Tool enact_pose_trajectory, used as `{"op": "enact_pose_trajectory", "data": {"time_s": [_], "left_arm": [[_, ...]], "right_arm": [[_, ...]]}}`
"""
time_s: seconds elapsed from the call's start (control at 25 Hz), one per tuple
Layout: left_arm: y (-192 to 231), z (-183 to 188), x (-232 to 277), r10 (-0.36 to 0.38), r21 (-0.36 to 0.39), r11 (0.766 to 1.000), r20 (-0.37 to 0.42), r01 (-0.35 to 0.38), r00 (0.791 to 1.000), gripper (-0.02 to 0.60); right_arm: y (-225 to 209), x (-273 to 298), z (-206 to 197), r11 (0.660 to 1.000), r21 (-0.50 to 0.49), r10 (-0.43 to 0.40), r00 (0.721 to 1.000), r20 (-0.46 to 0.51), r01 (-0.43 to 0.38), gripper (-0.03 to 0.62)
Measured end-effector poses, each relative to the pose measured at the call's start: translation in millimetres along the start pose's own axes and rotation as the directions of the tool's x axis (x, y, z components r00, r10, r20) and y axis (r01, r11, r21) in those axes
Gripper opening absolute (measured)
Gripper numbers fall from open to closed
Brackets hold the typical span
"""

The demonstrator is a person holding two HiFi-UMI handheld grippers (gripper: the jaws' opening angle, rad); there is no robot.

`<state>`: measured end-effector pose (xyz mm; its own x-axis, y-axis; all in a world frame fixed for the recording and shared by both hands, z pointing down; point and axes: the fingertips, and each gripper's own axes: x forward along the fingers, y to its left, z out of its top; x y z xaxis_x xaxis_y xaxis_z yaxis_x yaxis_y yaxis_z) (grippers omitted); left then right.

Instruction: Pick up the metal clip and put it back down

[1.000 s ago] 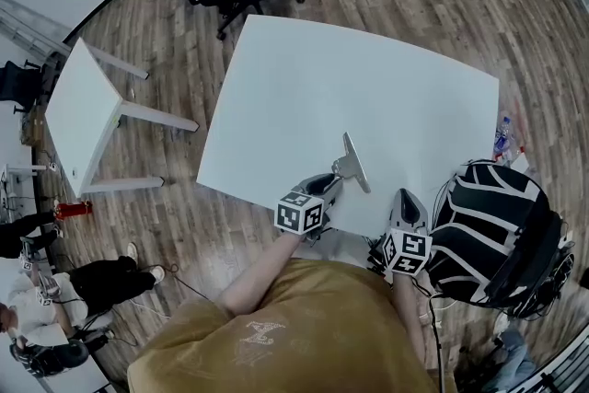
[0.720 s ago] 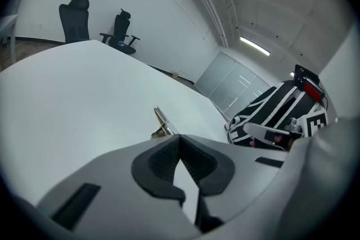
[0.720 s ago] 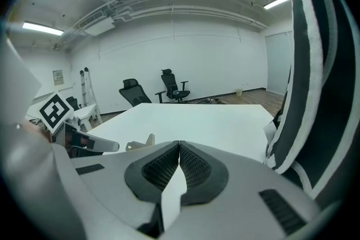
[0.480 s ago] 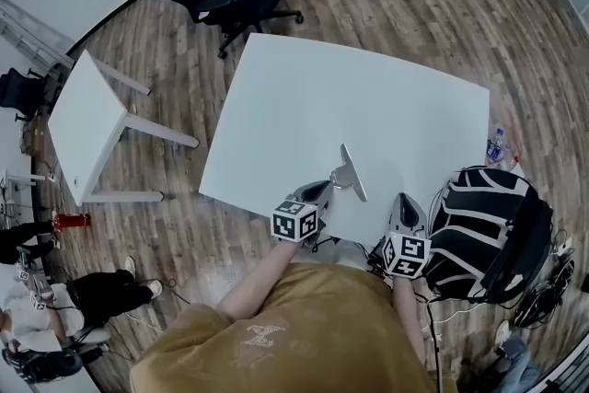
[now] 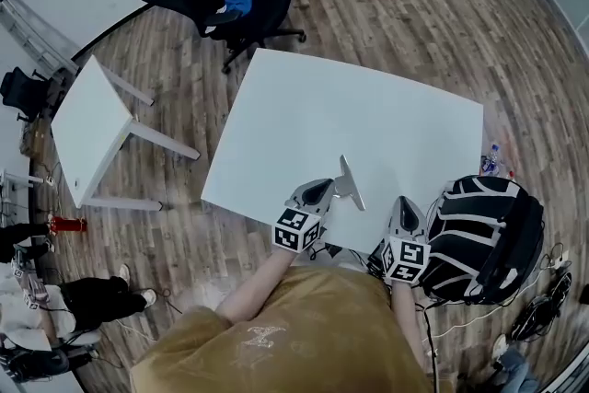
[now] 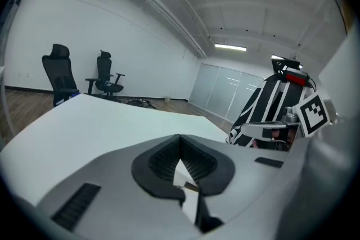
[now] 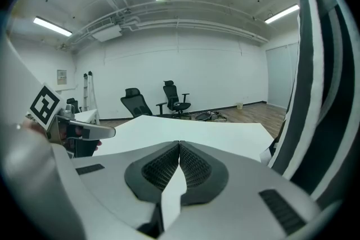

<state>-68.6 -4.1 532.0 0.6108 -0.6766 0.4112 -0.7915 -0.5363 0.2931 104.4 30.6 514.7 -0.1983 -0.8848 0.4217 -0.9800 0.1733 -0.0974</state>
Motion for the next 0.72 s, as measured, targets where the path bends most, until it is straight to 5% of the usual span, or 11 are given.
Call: {"op": "enact_pose_trajectory", "data": {"time_s": [0.32,0.72], "left_arm": [[-13,53,-21,0.024,0.12,0.992,0.162,-0.044,0.987,0.006],[-43,128,-58,0.02,0.222,0.97,0.337,-0.1,0.941,0.006]], "right_arm": [[5,-20,46,0.999,-0.034,-0.013,0.993,0.117,0.018,0.009],[21,-55,110,0.998,-0.051,-0.016,0.956,0.294,0.033,0.009]]}}
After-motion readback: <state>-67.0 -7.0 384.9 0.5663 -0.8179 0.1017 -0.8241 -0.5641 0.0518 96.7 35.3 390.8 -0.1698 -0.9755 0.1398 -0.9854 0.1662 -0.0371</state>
